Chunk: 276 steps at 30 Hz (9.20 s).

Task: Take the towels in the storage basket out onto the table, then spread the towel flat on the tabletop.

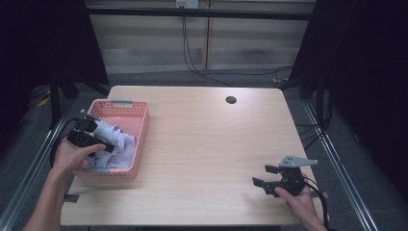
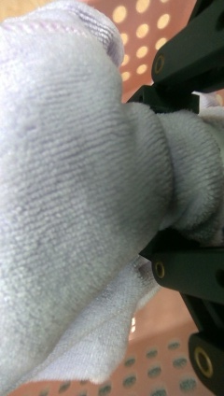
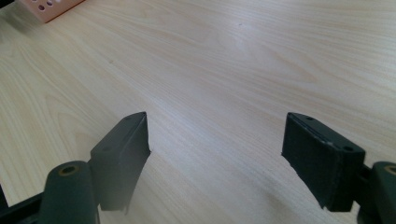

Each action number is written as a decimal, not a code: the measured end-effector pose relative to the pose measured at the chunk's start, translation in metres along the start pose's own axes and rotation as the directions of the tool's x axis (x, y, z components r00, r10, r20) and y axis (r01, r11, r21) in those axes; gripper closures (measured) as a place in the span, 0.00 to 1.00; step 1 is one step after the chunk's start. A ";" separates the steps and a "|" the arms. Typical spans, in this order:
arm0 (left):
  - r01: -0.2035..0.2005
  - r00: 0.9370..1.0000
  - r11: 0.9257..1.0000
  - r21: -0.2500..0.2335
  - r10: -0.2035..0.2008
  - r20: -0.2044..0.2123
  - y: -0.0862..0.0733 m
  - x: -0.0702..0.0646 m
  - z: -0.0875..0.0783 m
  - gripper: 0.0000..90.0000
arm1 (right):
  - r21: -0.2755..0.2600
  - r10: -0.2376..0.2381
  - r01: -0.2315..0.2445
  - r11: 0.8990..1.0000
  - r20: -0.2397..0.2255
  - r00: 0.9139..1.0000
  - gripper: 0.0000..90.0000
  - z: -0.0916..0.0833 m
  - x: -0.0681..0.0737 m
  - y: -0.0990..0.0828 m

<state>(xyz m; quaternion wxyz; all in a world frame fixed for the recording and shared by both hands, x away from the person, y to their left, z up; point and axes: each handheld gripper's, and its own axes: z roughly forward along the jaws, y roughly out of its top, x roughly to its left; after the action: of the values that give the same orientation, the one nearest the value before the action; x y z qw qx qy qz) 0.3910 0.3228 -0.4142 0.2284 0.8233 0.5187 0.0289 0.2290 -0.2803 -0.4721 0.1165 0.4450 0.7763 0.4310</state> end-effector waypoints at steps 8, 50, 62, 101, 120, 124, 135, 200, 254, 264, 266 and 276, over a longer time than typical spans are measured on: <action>0.002 0.999 0.999 -0.041 0.000 0.036 0.001 0.004 -0.013 0.56 | 0.005 0.003 -0.003 1.000 -0.003 1.000 0.25 0.000 0.001 0.000; -0.021 0.989 0.969 -0.248 0.057 0.138 0.043 -0.016 -0.100 0.56 | 0.001 0.003 -0.003 1.000 -0.006 1.000 0.25 -0.001 0.001 0.000; -0.015 0.988 0.949 -0.315 0.063 0.141 0.053 -0.021 -0.117 0.56 | 0.001 0.000 0.000 1.000 -0.011 1.000 0.25 0.000 0.001 0.000; -0.077 0.978 0.888 -0.454 0.157 0.140 0.082 -0.067 -0.165 0.55 | 0.007 0.007 -0.007 1.000 -0.011 1.000 0.25 -0.001 -0.001 0.000; -0.162 0.933 0.874 -0.458 0.287 0.217 0.121 -0.144 -0.140 0.55 | 0.006 -0.002 0.002 1.000 -0.018 1.000 0.25 0.000 -0.001 0.000; -0.177 0.918 0.880 -0.441 0.309 0.248 0.126 -0.160 -0.119 0.55 | 0.003 0.001 -0.001 1.000 -0.015 1.000 0.25 -0.001 -0.002 0.000; -0.239 0.879 0.907 -0.347 0.354 0.319 0.130 -0.207 -0.047 0.54 | 0.000 0.001 -0.001 1.000 -0.015 1.000 0.25 -0.003 -0.002 0.000; -0.230 0.804 0.906 -0.356 0.383 0.455 -0.037 -0.230 0.070 0.56 | 0.039 -0.103 0.109 0.993 -0.117 0.988 0.59 0.068 0.040 0.057; -0.230 0.792 0.891 -0.390 0.405 0.457 0.033 -0.238 0.128 0.96 | 0.024 0.002 0.001 1.000 -0.137 0.991 0.57 0.065 -0.001 0.048; -0.078 0.842 0.858 -0.507 0.329 0.428 0.033 -0.204 0.080 0.96 | -0.073 0.028 -0.037 0.997 -0.123 0.992 0.88 0.048 0.001 0.057; -0.059 0.857 0.844 -0.533 0.316 0.406 0.031 -0.193 0.067 0.96 | -0.093 0.018 -0.028 0.995 -0.102 0.995 0.88 0.034 -0.001 0.062; 0.031 0.876 0.778 -0.627 0.281 0.393 0.010 -0.157 0.006 0.97 | -0.241 0.057 -0.047 0.969 0.036 0.998 0.89 -0.025 -0.044 0.105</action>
<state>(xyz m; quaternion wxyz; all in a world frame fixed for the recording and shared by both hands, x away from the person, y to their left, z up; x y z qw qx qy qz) 0.3294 0.1811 -0.3859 0.5991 0.7188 0.3524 0.0137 0.3025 -0.3044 -0.3845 0.1747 0.4569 0.7037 0.5152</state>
